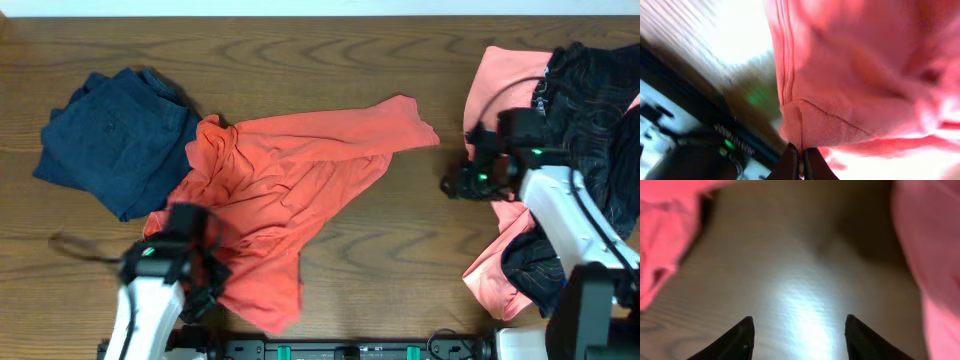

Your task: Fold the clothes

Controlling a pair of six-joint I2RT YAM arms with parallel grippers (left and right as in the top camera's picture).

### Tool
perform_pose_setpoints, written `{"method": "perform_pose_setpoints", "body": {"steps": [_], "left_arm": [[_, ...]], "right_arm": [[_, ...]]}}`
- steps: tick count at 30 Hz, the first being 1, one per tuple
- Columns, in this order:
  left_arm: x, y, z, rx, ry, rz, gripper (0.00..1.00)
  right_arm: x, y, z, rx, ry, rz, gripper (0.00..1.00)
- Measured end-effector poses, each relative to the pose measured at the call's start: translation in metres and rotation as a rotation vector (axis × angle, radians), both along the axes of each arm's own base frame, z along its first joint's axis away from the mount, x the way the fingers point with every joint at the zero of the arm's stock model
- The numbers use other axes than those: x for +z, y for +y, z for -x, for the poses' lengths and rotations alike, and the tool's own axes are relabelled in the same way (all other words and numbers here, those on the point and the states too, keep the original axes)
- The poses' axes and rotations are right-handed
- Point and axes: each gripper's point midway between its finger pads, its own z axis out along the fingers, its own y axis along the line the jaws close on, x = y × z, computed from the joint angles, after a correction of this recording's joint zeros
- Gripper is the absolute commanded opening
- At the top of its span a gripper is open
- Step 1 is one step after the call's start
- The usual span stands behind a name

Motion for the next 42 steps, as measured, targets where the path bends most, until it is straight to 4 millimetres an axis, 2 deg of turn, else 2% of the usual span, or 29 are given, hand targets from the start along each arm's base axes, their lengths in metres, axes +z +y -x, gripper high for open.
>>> {"method": "perform_pose_setpoints", "body": {"steps": [6, 12, 17, 20, 21, 22, 23, 24, 30, 33, 35, 38, 40, 42], "left_arm": [[0.029, 0.036, -0.025, 0.159, -0.216, -0.068, 0.06], [0.035, 0.054, -0.039, 0.234, -0.288, -0.104, 0.06], [0.032, 0.055, -0.043, 0.233, -0.279, -0.103, 0.06], [0.028, 0.055, -0.042, 0.229, -0.254, -0.1, 0.06], [0.027, 0.055, -0.042, 0.228, -0.243, -0.099, 0.06], [0.026, 0.055, -0.042, 0.227, -0.235, -0.098, 0.06], [0.025, 0.055, -0.042, 0.225, -0.229, -0.097, 0.06], [0.024, 0.055, -0.041, 0.224, -0.223, -0.097, 0.06], [0.022, 0.056, -0.045, 0.206, -0.22, -0.099, 0.06], [0.023, 0.057, -0.049, 0.181, -0.237, -0.107, 0.06], [0.023, 0.057, -0.049, 0.168, -0.236, -0.108, 0.06], [0.023, 0.057, -0.05, 0.154, -0.24, -0.11, 0.06], [0.023, 0.058, -0.052, 0.151, -0.248, -0.112, 0.06], [0.024, 0.058, -0.054, 0.151, -0.255, -0.113, 0.06]], "right_arm": [[-0.018, 0.035, -0.046, 0.038, -0.124, -0.046, 0.59], [-0.05, 0.054, -0.08, -0.002, -0.179, -0.095, 0.55], [-0.049, 0.061, -0.107, -0.051, -0.267, -0.14, 0.43], [-0.041, 0.062, -0.121, -0.069, -0.331, -0.16, 0.4], [-0.037, 0.063, -0.125, -0.073, -0.35, -0.166, 0.36], [-0.035, 0.063, -0.128, -0.075, -0.361, -0.169, 0.25], [-0.034, 0.063, -0.129, -0.076, -0.368, -0.171, 0.06], [-0.033, 0.063, -0.13, -0.08, -0.369, -0.173, 0.01], [-0.039, 0.063, -0.122, -0.094, -0.322, -0.174, 0.01], [-0.039, 0.057, -0.107, -0.099, -0.257, -0.157, 0.01], [-0.021, 0.048, -0.099, -0.111, -0.252, -0.151, 0.01], [0.032, 0.032, -0.087, -0.134, -0.291, -0.146, 0.01], [0.092, 0.019, -0.084, -0.147, -0.384, -0.144, 0.01], [0.139, 0.013, -0.087, -0.143, -0.493, -0.143, 0.01]]}}
